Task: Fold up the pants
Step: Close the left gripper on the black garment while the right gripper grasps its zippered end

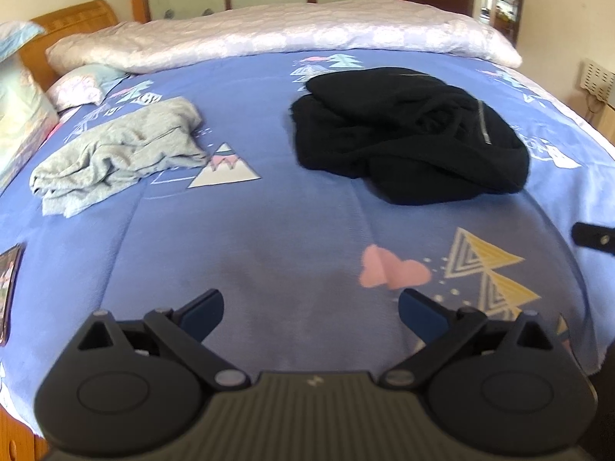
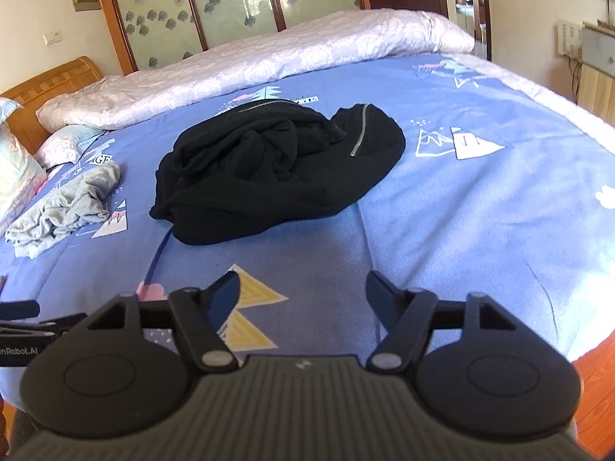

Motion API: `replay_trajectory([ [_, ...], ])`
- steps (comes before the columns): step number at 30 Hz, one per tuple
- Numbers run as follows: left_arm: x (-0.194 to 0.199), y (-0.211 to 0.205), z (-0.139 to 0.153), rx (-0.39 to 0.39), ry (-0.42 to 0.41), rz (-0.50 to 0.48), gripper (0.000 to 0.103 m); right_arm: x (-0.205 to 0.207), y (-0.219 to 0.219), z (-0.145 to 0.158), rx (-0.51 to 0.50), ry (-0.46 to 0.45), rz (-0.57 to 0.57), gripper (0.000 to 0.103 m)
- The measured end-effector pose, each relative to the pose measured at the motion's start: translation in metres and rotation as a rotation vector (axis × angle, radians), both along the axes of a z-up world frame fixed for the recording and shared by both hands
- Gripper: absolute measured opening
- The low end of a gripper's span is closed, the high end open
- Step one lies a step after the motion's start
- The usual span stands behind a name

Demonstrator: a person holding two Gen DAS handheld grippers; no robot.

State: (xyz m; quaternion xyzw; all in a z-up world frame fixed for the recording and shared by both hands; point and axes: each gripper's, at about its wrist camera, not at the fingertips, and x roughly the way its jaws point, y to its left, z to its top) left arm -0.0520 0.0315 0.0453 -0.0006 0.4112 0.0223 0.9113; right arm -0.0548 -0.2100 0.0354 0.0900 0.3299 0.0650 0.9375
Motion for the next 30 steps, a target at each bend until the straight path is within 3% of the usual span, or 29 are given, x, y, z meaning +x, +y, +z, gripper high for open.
replay_trajectory([
  [8,0.011,0.026,-0.005,-0.039,0.035,0.052,0.099,0.031,-0.018,0.002,0.065,0.000,-0.028,0.068],
  [14,0.048,0.065,-0.008,-0.287,0.128,0.074,0.094,0.078,-0.073,-0.014,0.232,0.087,-0.192,0.068],
  [21,0.142,0.087,-0.016,-0.422,0.129,0.116,0.089,0.124,-0.105,-0.023,0.266,0.096,-0.245,0.068],
  [28,0.245,0.072,-0.044,-0.340,0.134,0.061,0.072,0.181,-0.112,-0.039,0.296,0.129,-0.210,0.068],
  [30,0.263,0.069,-0.051,-0.357,0.135,0.037,0.054,0.196,-0.109,-0.043,0.307,0.139,-0.197,0.068],
])
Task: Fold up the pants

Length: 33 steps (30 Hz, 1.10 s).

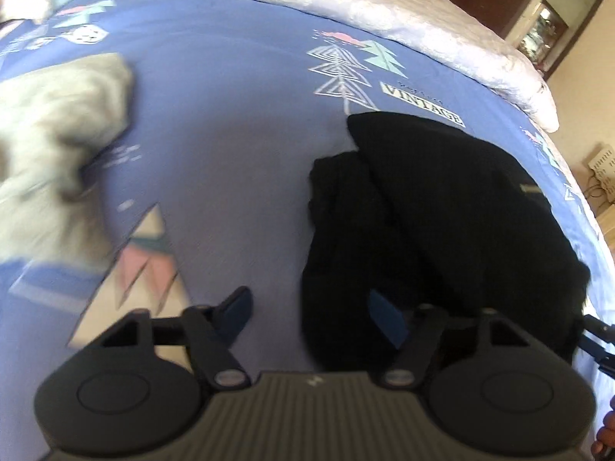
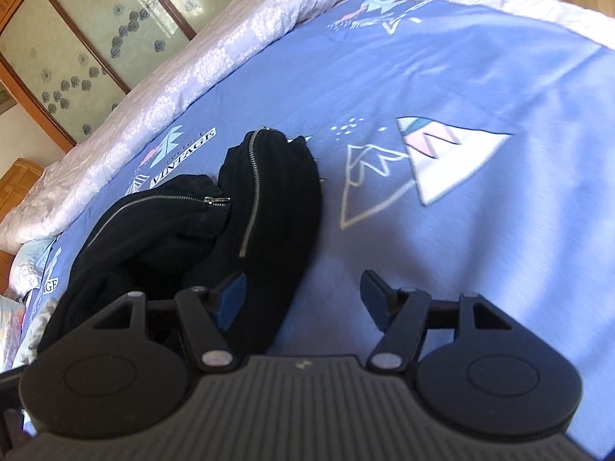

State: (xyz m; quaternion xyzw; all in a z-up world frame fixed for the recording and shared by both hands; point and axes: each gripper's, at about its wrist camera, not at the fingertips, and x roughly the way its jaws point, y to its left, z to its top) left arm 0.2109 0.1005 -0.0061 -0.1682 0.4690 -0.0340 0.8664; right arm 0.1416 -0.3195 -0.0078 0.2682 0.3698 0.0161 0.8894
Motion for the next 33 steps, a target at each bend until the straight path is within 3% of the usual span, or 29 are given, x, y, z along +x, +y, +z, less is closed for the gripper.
replay_trajectory([
  [2,0.012,-0.006,-0.006,0.003,-0.007,-0.013,0.040,0.013,0.003,-0.003,0.019,0.006,0.026,0.068],
  [3,0.014,-0.010,-0.006,0.022,-0.018,-0.024,0.015,0.021,0.006,-0.006,0.028,0.009,0.046,0.069],
  [5,0.014,-0.017,-0.004,0.007,0.005,-0.030,0.012,0.032,0.014,-0.007,0.003,-0.013,0.065,0.065],
  [7,0.001,-0.019,0.008,0.001,-0.015,-0.021,0.011,0.038,0.024,-0.004,-0.018,0.001,0.102,0.010],
  [8,-0.008,-0.017,0.018,0.000,-0.044,-0.014,0.011,0.038,0.025,-0.001,-0.002,0.007,0.102,0.008],
  [14,-0.114,0.021,0.089,-0.123,-0.229,0.080,0.011,-0.022,-0.001,0.054,0.070,-0.178,0.025,0.008],
  [17,-0.173,0.036,0.104,-0.140,-0.250,0.114,0.011,-0.070,-0.022,0.073,0.072,-0.236,-0.024,0.008],
  [23,-0.249,0.043,0.067,-0.174,-0.101,0.167,0.011,-0.162,-0.064,0.075,0.097,-0.228,-0.135,0.008],
  [26,-0.258,0.038,0.034,-0.183,0.006,0.170,0.012,-0.174,-0.073,0.051,0.018,-0.122,-0.151,0.012],
  [28,-0.251,0.036,0.022,-0.176,0.046,0.157,0.016,-0.171,-0.076,0.035,-0.036,-0.005,-0.178,0.027],
  [30,-0.248,0.040,0.024,-0.165,0.041,0.175,0.028,-0.183,-0.091,0.033,-0.026,0.008,-0.285,0.038],
  [33,-0.248,0.058,0.039,-0.145,-0.034,0.219,0.042,-0.198,-0.100,0.055,-0.049,-0.086,-0.355,0.038],
])
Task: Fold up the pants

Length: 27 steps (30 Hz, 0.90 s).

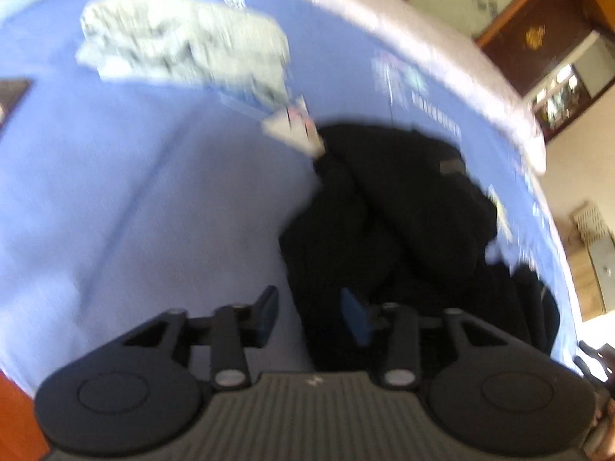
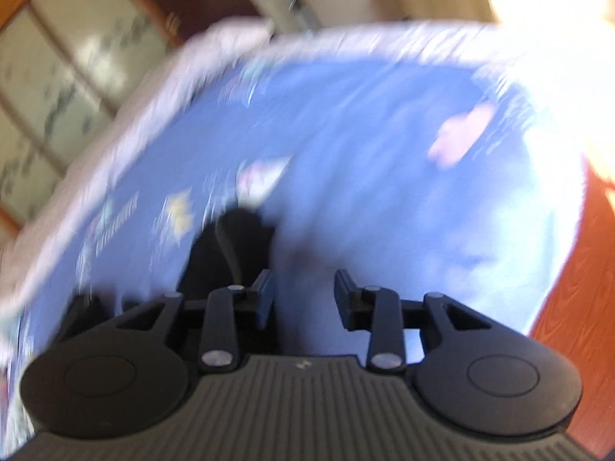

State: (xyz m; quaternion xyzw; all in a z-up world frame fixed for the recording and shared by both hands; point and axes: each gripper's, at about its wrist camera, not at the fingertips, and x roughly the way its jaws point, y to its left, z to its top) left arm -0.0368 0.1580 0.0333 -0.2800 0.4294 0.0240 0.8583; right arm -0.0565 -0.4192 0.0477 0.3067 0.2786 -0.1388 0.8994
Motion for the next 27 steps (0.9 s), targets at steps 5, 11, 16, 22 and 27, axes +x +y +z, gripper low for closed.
replay_trajectory([
  [5,0.028,0.013,0.008,0.002,-0.047,0.018,0.044,0.056,0.055,0.019,0.129,-0.043,0.324,0.047],
  [11,0.070,-0.014,-0.020,0.024,0.003,-0.073,0.043,0.173,0.176,-0.009,0.202,0.068,0.611,0.065],
  [16,0.063,-0.026,-0.035,0.066,0.044,-0.097,0.012,0.229,0.224,-0.032,0.261,0.201,0.690,0.013],
  [22,0.036,-0.013,-0.017,0.048,-0.007,-0.056,0.011,0.202,0.122,0.074,0.148,-0.216,0.492,0.006],
  [27,0.010,-0.006,-0.010,0.054,-0.011,-0.032,0.011,0.140,-0.011,0.107,0.016,-0.328,0.147,0.006],
])
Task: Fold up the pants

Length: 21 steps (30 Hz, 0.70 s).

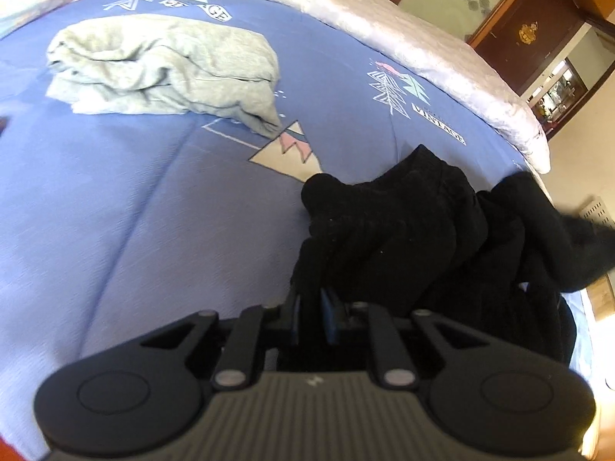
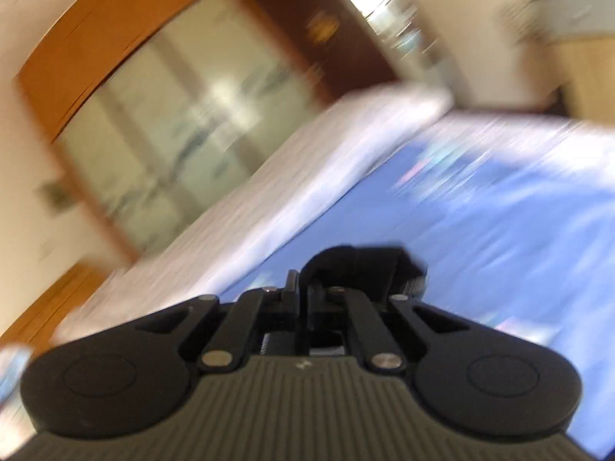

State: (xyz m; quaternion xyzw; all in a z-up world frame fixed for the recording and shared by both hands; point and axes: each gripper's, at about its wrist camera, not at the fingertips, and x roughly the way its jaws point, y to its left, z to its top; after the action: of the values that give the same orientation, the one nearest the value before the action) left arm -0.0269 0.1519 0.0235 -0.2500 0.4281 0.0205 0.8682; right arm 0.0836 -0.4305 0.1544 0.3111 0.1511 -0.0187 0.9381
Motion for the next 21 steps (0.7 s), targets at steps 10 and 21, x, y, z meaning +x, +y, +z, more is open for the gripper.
replay_trajectory([
  [10,0.006,0.005,0.044,0.204,0.006,0.011,0.043,-0.053,-0.075,-0.093,-0.037,0.264,-0.247,0.006],
  [21,0.222,-0.115,0.038,0.458,-0.043,-0.367,0.094,-0.059,-0.063,-0.097,-0.017,0.260,-0.228,0.010],
])
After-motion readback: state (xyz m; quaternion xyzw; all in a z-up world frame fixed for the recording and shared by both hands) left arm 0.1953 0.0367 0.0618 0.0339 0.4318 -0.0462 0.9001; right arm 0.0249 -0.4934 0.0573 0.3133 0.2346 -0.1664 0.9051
